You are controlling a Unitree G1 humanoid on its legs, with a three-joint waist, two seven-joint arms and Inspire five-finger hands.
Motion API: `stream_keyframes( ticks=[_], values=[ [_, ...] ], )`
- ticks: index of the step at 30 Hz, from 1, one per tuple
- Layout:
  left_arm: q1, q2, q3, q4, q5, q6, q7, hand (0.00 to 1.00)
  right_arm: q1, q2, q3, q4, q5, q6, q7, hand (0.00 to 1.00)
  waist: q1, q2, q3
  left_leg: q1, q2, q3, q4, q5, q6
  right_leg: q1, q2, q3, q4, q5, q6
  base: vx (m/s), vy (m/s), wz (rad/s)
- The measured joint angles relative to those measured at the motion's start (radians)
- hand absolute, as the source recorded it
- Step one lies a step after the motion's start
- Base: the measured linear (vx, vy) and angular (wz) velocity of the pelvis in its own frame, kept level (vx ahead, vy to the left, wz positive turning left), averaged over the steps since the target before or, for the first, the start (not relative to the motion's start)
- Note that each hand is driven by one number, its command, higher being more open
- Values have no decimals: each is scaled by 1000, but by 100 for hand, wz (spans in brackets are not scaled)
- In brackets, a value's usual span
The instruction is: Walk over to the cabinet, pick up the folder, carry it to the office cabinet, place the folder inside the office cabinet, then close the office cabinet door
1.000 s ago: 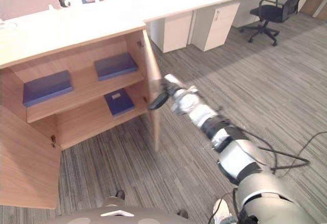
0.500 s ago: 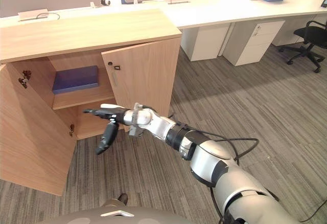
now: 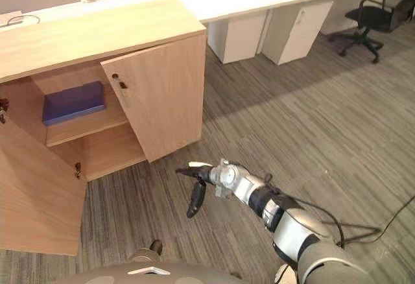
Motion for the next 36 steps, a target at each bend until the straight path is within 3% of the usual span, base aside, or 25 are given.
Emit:
stream_keyframes(
  ticks=[1, 5, 6, 8, 10, 11, 12, 18, 25, 30, 36],
  values=[
    [-2, -1, 0, -4, 0, 0, 0, 100, 25, 15, -31, 26, -5, 6, -3, 100, -1, 3, 5, 1, 0, 2, 0, 0, 0, 0, -1, 2, 0, 1, 0, 17, 9, -8],
    [-15, -19, -18, -18, 0, 2, 2, 100, 159, 149, -401, 270, -67, 23, -101, 100, -12, 15, 24, 7, -10, 8, 3, -4, 3, 3, -10, 9, 0, 4, 2, 13, 11, -4],
    [-15, -33, -18, -18, 0, 5, 6, 100, 192, 191, -581, 344, -97, 34, -161, 100, -28, 21, 36, 20, -14, 15, 13, -14, 4, 16, -14, 16, 0, 5, 3, 13, 30, -9],
    [-17, -44, -17, -18, 0, 10, 11, 100, 239, 218, -783, 388, -106, 36, -219, 100, -40, 22, 37, 21, -14, 22, 36, -30, 5, 23, -15, 22, 0, 5, 3, 1, 31, -11],
    [-28, -54, -12, -17, 0, 30, 25, 100, 313, 245, -1095, 412, -100, 53, -327, 100, -64, 24, 37, 23, -13, 34, 54, -45, 3, 25, -14, 34, 0, 5, 3, -10, 21, -16],
    [-28, -54, -9, -17, 2, 31, 28, 100, 329, 245, -1155, 418, -94, 57, -346, 100, -71, 24, 37, 27, -12, 39, 54, -46, 3, 26, -14, 39, 0, 5, 3, -11, 20, -22],
    [-30, -54, 20, -17, 3, 41, 31, 100, 376, 243, -1301, 418, -57, 73, -389, 100, -86, 27, 36, 36, -10, 48, 53, -51, 4, 31, -14, 49, 0, 4, 3, -7, 16, -17],
    [-47, -57, 115, -15, 37, 49, 34, 100, 531, 255, -1675, 416, 90, 100, -492, 100, -137, 41, 25, 55, -5, 82, 52, -64, 6, 31, -11, 77, 0, 2, 4, -3, 17, -16],
    [-51, -79, 179, -15, 29, 53, 36, 100, 578, 352, -1825, 393, 219, 104, -504, 100, -162, 42, 1, 70, -2, 103, 50, -70, 8, 33, -10, 97, 0, 4, 3, 4, 17, -8],
    [-54, -102, 179, -16, 17, 65, 38, 100, 577, 363, -1809, 369, 200, 101, -502, 100, -164, 38, -29, 73, 0, 105, 52, -71, 8, 36, -8, 97, 0, 3, 3, 0, 0, 0],
    [-64, -122, 177, -12, -21, 67, 59, 100, 571, 356, -1734, 357, 160, 99, -509, 100, -167, 39, -18, 50, -2, 90, 117, -91, 27, 69, -11, 60, 5, -7, 2, -32, 13, 14]
  ],
)
